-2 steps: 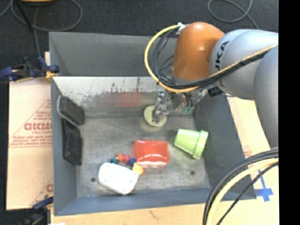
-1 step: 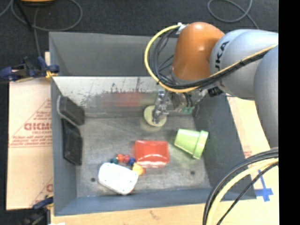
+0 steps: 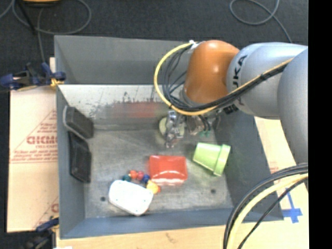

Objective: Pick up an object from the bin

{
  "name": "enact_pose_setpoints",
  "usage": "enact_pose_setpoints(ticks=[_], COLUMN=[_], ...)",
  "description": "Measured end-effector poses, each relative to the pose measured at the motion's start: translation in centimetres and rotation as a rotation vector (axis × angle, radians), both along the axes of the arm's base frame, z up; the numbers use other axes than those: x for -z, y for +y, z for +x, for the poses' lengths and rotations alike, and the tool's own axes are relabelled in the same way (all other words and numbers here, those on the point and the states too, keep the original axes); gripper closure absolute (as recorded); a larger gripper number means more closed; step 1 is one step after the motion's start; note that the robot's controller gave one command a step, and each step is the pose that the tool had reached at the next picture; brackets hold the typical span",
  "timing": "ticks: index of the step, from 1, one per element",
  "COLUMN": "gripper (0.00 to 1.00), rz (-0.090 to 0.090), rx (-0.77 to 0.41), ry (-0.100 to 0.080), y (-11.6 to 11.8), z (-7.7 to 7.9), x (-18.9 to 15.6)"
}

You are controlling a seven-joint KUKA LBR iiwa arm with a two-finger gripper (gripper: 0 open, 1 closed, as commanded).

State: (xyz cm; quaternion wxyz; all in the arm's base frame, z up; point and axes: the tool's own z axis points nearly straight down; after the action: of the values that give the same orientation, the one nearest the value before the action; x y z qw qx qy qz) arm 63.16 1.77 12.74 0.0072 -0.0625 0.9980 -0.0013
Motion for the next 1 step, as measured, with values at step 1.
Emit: enact_pose_setpoints(ticks=[1], gripper=[1.00], rz=[0.002], rx=[-0.140], ry=[0.017], y=[-0.17], z=[-1.38], x=[2.13])
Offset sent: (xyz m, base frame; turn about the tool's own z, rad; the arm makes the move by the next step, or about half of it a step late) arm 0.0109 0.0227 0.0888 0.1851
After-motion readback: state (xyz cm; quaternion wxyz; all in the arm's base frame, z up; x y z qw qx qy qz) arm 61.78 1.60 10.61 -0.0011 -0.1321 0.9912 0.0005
